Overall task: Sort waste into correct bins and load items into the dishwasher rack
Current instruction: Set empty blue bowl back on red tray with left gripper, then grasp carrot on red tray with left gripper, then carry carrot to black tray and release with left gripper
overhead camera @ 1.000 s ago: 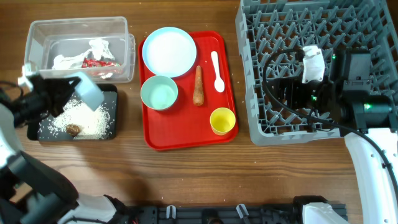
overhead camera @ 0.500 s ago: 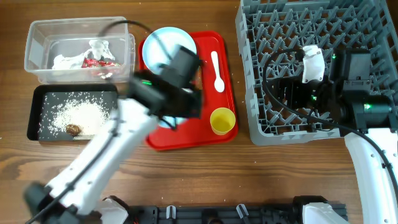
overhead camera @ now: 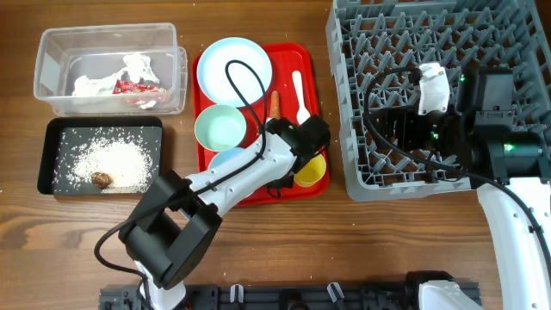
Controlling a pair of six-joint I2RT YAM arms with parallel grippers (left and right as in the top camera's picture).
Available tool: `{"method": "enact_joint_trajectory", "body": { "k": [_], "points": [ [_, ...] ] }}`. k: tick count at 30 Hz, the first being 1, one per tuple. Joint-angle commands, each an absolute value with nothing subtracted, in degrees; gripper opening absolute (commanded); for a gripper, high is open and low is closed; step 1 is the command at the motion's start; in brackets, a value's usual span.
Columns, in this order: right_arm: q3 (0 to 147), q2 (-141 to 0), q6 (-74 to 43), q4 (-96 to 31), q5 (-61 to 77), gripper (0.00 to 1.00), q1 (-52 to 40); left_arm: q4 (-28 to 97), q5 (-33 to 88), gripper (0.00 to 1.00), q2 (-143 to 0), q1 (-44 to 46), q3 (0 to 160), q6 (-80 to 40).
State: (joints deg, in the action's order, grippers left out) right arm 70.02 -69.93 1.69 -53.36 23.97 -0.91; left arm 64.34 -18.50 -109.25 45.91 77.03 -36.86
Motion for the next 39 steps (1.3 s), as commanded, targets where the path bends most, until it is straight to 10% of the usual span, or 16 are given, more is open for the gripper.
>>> {"method": "enact_joint_trajectory", "body": {
  "k": [1, 18, 24, 39],
  "points": [
    [71.13, -70.02, 1.32, -53.36, 23.99, 1.00, -0.78, 65.19, -18.02, 0.46, -110.02, 45.84, 76.71, -38.02],
    [70.81, -75.77, -3.18, -52.53, 31.57, 0.96, -0.80, 67.99, 4.93, 0.73, -91.18, 29.47, 87.20, -28.23],
    [70.81, -76.93, -3.20, -52.05, 31.59, 0.96, -0.78, 48.12, 4.45, 0.81, -96.51, 29.06, 88.20, -22.57],
    [70.81, -76.95, -1.52, -54.76, 30.89, 0.97, -0.78, 46.85, 1.43, 0.71, -126.61, 30.24, 94.76, -21.10]
  ]
}}
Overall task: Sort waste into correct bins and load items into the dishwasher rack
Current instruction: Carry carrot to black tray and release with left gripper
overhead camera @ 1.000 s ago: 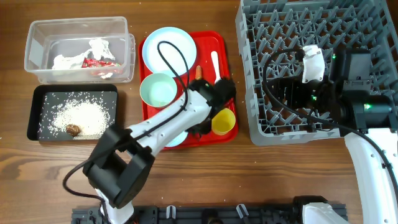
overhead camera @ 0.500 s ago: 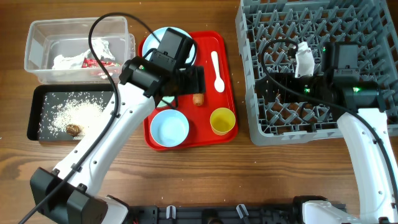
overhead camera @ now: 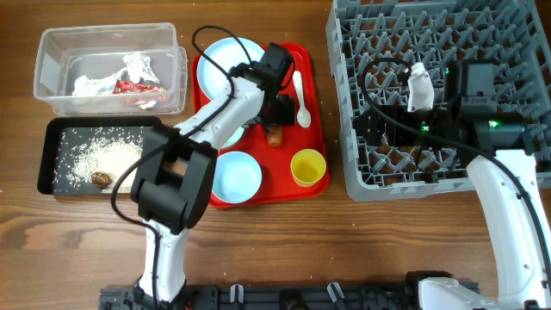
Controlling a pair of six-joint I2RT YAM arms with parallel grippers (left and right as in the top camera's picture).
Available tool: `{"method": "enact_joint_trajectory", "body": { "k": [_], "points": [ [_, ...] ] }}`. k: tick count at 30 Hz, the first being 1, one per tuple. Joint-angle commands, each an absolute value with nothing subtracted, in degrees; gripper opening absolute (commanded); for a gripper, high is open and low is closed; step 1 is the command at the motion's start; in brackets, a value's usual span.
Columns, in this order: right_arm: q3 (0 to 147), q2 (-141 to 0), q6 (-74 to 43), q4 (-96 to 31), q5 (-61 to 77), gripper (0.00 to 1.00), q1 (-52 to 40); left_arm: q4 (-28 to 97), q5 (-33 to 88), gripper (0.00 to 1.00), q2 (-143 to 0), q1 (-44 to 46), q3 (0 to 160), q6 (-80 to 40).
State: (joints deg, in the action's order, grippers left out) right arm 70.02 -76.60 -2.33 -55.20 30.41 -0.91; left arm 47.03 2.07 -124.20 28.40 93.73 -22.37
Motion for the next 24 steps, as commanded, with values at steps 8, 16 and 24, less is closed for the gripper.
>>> {"method": "enact_joint_trajectory", "body": {
  "k": [8, 16, 24],
  "points": [
    [70.81, -76.95, -1.50, -54.85, 30.87, 0.97, -0.78, 47.09, 0.38, 0.11, -128.68, 31.73, 94.91, -21.89],
    [70.81, -76.95, -1.52, -54.33, 29.78, 0.97, -0.78, 62.78, 0.36, 0.04, -116.27, 29.10, 106.32, -21.89],
    [70.81, -76.95, -1.50, -53.58, 29.39, 0.99, -0.78, 83.26, -3.97, 0.04, -101.95, 3.81, 106.32, -26.20]
  ]
}}
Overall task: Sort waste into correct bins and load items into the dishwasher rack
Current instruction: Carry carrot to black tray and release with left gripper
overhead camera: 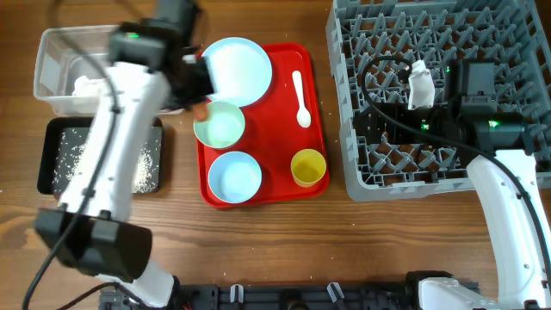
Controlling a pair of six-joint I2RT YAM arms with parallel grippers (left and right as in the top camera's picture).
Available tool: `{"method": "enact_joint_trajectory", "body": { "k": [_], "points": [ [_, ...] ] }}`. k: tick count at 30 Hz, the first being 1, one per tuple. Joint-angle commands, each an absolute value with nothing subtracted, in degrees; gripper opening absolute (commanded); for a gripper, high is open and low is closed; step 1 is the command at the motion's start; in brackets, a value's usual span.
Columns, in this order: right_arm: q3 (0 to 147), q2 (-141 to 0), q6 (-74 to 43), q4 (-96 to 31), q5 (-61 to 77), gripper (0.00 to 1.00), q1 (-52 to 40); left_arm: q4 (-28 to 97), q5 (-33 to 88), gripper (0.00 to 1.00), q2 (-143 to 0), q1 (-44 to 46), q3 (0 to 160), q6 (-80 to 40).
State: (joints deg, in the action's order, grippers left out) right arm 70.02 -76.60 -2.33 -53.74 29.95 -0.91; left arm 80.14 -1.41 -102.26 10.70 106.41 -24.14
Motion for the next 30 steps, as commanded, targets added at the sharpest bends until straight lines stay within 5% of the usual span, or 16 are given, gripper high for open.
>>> {"method": "enact_joint_trajectory", "body": {
  "k": [1, 8, 14, 20, 22, 30],
  "points": [
    [70.81, -76.95, -1.50, -53.54, 29.26, 1.00, -0.78, 84.38, -3.97, 0.04, -101.95, -0.84, 104.75, -26.68],
    [70.81, -76.95, -1.67, -53.63, 28.29, 1.00, -0.78, 66.57, -3.68, 0.04, -101.95, -18.06, 83.18, -41.01],
    [70.81, -76.95, -1.74, -53.58, 28.34, 0.99, -0.78, 45.69, -2.66, 0.04, -101.95, -20.49, 64.16, -48.84],
    [70.81, -76.95, -1.72, -53.17, 28.34, 1.00, -0.78, 41.15, -2.61, 0.33, -102.00, -20.47, 60.51, -51.46],
    [70.81, -76.95, -2.17, -52.62, 28.53, 0.99, -0.78, 41.19, -2.59, 0.56, -102.00, -20.47, 60.51, -51.44],
    [70.81, -76.95, -2.15, -52.25, 28.51, 1.00, -0.78, 41.71, -1.06, 0.69, -101.65, -20.47, 60.55, -49.69]
  ]
}}
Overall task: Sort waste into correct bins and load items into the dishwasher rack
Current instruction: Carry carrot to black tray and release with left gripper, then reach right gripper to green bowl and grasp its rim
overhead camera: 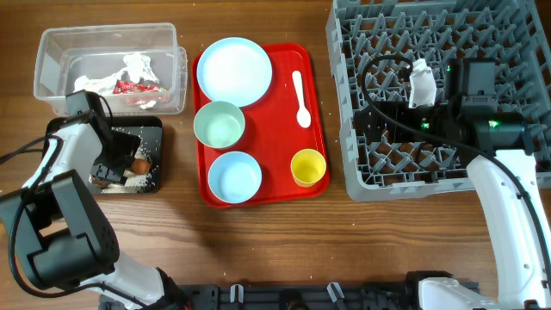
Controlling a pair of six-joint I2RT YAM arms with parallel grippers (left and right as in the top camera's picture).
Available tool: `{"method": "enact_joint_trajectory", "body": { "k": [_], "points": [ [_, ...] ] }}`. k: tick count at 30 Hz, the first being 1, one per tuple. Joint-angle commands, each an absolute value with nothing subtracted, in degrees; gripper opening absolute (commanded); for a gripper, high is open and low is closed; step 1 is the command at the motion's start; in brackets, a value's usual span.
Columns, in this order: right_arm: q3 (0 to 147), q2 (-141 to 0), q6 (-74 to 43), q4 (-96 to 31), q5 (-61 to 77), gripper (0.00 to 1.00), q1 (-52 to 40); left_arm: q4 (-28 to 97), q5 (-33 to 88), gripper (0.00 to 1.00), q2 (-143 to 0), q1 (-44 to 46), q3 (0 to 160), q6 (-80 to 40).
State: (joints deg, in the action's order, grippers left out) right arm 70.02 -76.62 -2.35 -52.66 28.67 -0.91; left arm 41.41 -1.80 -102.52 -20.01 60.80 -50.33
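Note:
My left gripper (131, 165) hangs low over the black tray (60, 138) of rice, shut on a brown food scrap (140, 164). The red tray (314, 77) carries a white plate (232, 71), a green bowl (219, 125), a blue bowl (234, 175), a yellow cup (308, 166) and a white spoon (300, 96). My right gripper (376, 122) is held over the left part of the grey dishwasher rack (405, 26); its dark fingers merge with the rack, so its state does not show.
A clear plastic bin (52, 47) with crumpled paper and a red wrapper stands behind the black tray. A second brown lump (102, 181) lies in the rice under my left arm. Bare wooden table runs along the front edge.
My left arm has moved from beside the green bowl at the red tray's left edge to the black rice tray, carrying the brown scrap. The right arm has not moved.
The scrap first lay on the red tray by the spoon, my left gripper near the yellow cup. Then the gripper was at the scrap in the tray's middle, then it held it at the tray's left edge, now over the rice tray. My right gripper shifted slightly over the rack early on.

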Motion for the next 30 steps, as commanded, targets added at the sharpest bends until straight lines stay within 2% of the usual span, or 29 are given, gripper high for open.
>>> {"method": "enact_joint_trajectory", "body": {
  "k": [1, 6, 8, 11, 13, 15, 17, 18, 21, 25, 29, 30],
  "points": [
    [70.81, -76.95, -2.17, -52.29, 28.51, 0.99, -0.78, 41.74, -1.08, 0.70, -101.47, -20.47, 60.55, -49.69],
    [70.81, -76.95, -2.15, -52.31, 28.51, 1.00, -0.78, 41.85, -0.62, 0.91, -100.90, -20.47, 61.25, -49.67],
    [70.81, -76.95, -2.15, -52.31, 28.51, 0.99, -0.78, 42.35, 2.35, 0.94, -98.83, -20.47, 63.53, -45.89],
    [70.81, -76.95, -2.13, -51.92, 28.51, 0.99, -0.78, 45.56, 3.42, 0.96, -89.93, -20.47, 66.06, -45.08],
    [70.81, -76.95, -2.15, -51.22, 28.53, 0.99, -0.78, 47.57, 5.15, 0.96, -81.62, -20.47, 66.83, -40.21],
    [70.83, -76.95, -3.64, -49.41, 29.39, 0.89, -1.30, 52.23, 8.45, 0.96, -72.62, -20.47, 66.83, -34.63],
    [70.94, -76.95, -8.32, -46.13, 27.66, 0.88, -5.04, 56.34, 11.18, 0.97, -66.24, -20.47, 66.83, -28.64],
    [71.05, -76.95, -12.32, -43.16, 22.22, 0.88, -9.91, 59.05, 11.05, 1.00, -61.78, -20.49, 66.83, -26.92],
    [71.85, -79.55, -19.86, -35.55, 11.03, 0.88, -23.29, 59.66, 10.85, 1.00, -55.51, -20.49, 66.83, -26.74],
    [77.12, -94.85, -24.14, -27.51, 5.69, 0.88, -35.70, 60.31, 10.87, 1.00, -54.15, -20.47, 66.78, -26.74],
    [79.55, -107.33, -27.18, -22.46, 3.16, 0.78, -39.88, 63.13, 10.87, 1.00, -56.23, -20.47, 66.76, -26.74],
    [79.55, -109.25, -27.20, -21.28, 3.20, 0.72, -40.07, 63.48, 10.87, 1.00, -56.84, -20.47, 66.76, -26.76]
  ]
}}
